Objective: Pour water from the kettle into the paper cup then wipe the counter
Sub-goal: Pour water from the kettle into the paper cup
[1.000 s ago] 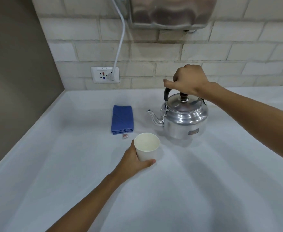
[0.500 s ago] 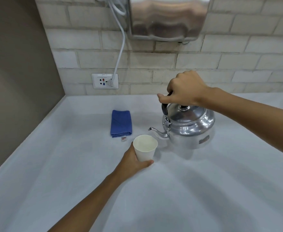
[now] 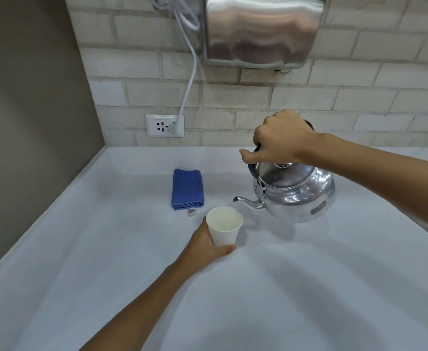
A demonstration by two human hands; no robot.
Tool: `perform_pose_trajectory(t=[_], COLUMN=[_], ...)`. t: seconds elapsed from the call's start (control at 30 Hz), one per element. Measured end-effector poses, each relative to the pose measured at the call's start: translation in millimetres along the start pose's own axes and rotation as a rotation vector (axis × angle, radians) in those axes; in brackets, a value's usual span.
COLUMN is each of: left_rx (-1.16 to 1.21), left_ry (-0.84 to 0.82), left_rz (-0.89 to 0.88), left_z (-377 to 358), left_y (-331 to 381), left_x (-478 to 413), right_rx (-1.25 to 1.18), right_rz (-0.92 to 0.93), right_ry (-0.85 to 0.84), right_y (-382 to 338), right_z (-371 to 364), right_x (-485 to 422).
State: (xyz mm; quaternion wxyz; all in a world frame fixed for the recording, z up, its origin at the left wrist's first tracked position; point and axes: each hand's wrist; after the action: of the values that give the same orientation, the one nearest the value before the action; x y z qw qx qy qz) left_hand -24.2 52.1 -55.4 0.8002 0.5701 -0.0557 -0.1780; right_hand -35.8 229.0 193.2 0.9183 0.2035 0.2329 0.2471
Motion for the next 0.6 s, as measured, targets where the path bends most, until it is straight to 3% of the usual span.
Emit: perform_pose_trajectory(t=[0.6], left_rx=[-0.018], left_ry=[0.000], left_rz=[-0.007], left_z=[0.7], left_y=[1.0], left_x=[0.3], right_rx=[0.050], right_rz=[0.037], right_ry=[-0.021], right_y=[-3.9], right_z=[1.6], right_x=[-5.3])
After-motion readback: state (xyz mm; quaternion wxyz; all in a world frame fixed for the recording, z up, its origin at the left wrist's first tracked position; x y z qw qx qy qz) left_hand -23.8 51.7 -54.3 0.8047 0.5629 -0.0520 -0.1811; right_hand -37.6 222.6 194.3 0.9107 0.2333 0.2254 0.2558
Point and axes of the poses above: each hand's wrist, its own x-axis away from the middle knuckle, its own z-axis out of the back of the hand, y = z × x, and after that the axes turned 3 degrees about -y, right-handed
